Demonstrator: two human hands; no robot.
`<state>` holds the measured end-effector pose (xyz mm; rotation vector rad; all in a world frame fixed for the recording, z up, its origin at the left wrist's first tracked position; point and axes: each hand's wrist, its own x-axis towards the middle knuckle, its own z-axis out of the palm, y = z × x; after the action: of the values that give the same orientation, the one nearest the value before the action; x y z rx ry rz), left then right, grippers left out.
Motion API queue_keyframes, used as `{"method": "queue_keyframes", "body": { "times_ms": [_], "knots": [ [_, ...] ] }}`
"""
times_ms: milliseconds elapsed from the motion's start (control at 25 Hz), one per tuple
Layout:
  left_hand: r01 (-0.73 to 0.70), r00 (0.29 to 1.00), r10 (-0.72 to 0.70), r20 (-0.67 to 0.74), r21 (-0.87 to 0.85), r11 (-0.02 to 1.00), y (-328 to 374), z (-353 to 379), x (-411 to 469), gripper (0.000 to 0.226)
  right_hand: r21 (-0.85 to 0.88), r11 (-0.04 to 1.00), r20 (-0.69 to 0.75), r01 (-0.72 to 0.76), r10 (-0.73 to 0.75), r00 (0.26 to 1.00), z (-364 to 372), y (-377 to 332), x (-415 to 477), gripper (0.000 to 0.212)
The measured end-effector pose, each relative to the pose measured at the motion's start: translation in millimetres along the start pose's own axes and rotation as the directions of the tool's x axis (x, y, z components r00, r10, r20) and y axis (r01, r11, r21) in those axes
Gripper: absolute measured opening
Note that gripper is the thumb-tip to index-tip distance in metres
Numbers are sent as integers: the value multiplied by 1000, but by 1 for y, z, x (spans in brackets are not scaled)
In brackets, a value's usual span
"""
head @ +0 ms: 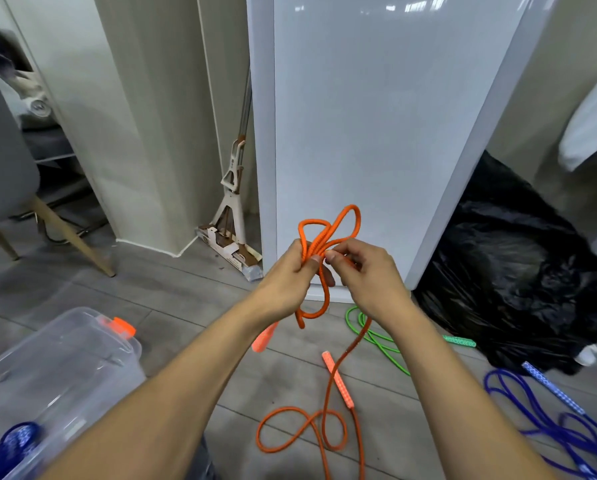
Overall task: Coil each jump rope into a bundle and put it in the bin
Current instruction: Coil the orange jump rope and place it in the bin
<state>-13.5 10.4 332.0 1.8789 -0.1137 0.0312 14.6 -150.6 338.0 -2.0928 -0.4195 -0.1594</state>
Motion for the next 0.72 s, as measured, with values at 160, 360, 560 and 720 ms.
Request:
{"method": "queue_keyframes", "body": {
  "times_ms": [160,360,560,720],
  "knots": [
    [30,996,-38,82,96,995,-2,-7,0,18,-93,995,34,28,-25,999,1,3,-1,16],
    [85,984,-65,166,-116,990,-1,-12,-4,13,-139,990,154,23,-2,988,6,0,-3,25],
    [197,980,-186,76,-198,960,-1,-10,3,12,-101,995,213,-22,43,976,2,4,-1,25],
    [39,992,-75,103,313,949,-7,-22,2,22,-169,979,139,-113,137,981,-17,13,1,35]
  ]
}}
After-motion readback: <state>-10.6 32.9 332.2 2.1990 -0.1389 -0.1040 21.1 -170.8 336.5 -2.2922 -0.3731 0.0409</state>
